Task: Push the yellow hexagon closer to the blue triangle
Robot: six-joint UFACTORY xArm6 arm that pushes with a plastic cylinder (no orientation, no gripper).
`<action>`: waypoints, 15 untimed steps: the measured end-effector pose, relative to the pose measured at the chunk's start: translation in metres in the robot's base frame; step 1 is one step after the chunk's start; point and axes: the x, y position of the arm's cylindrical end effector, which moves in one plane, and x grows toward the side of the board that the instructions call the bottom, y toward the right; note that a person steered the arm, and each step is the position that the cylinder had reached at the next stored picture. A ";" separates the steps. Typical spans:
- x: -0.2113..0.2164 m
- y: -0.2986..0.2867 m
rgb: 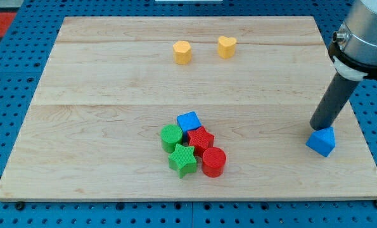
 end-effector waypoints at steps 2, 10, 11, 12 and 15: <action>0.023 0.000; -0.200 -0.316; -0.204 -0.291; -0.204 -0.264; -0.203 -0.196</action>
